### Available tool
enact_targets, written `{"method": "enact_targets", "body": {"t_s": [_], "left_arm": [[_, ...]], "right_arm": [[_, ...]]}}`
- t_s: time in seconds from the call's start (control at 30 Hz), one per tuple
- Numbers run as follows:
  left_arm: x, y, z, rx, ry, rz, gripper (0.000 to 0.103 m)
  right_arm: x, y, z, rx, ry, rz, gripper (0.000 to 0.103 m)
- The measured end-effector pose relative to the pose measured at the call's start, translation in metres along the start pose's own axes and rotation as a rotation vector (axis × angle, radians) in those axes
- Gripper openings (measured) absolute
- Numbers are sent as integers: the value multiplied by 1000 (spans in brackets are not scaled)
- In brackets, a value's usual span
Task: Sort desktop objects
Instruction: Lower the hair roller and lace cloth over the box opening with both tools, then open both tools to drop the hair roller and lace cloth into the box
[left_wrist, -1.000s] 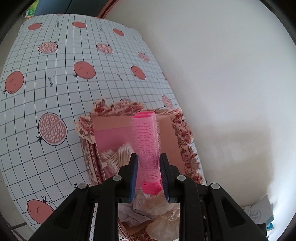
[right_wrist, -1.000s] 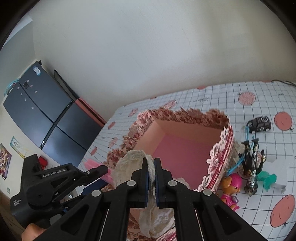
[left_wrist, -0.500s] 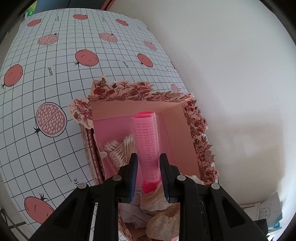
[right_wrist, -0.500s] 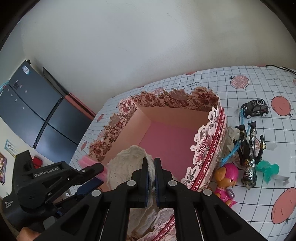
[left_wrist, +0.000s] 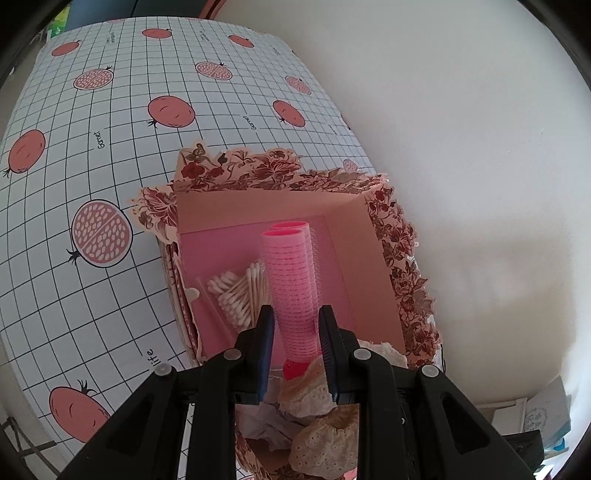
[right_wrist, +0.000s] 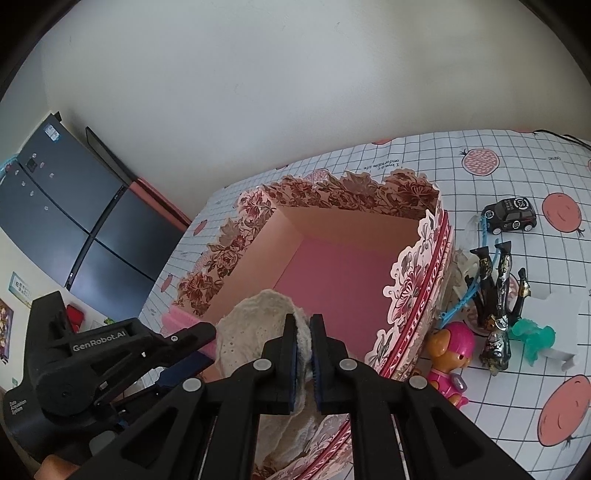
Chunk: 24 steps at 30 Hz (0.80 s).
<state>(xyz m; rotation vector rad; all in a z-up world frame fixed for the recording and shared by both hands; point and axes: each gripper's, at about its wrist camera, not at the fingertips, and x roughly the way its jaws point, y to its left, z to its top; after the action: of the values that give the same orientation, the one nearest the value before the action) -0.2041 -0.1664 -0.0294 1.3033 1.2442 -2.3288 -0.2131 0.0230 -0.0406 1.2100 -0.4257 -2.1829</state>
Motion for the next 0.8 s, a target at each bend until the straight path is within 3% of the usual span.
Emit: {"method": "enact_targets", "body": {"t_s": [0.13, 0.27, 0.43, 0.57, 0.63, 0.73, 0.8], "left_arm": [[0, -2, -1, 2, 3, -1, 27], [-2, -4, -2, 10, 0, 3, 43], [-4, -7, -2, 22, -2, -1, 43], [-6, -7, -2, 24, -8, 3, 54], [-8, -8, -2, 26, -16, 6, 54], [-12, -10, -1, 30, -25, 4, 54], [-15, -11, -1, 34, -31, 6, 56]], "right_arm": [[0, 0, 0, 0, 10, 3, 9], [1, 1, 0, -1, 17, -2, 9], [0, 0, 0, 0, 23, -3, 9], [-2, 1, 1, -3, 26, -5, 9], [-3, 2, 2, -8, 25, -7, 10], [-7, 3, 3, -9, 17, -6, 17], [-10, 4, 4, -15, 10, -9, 34]]}}
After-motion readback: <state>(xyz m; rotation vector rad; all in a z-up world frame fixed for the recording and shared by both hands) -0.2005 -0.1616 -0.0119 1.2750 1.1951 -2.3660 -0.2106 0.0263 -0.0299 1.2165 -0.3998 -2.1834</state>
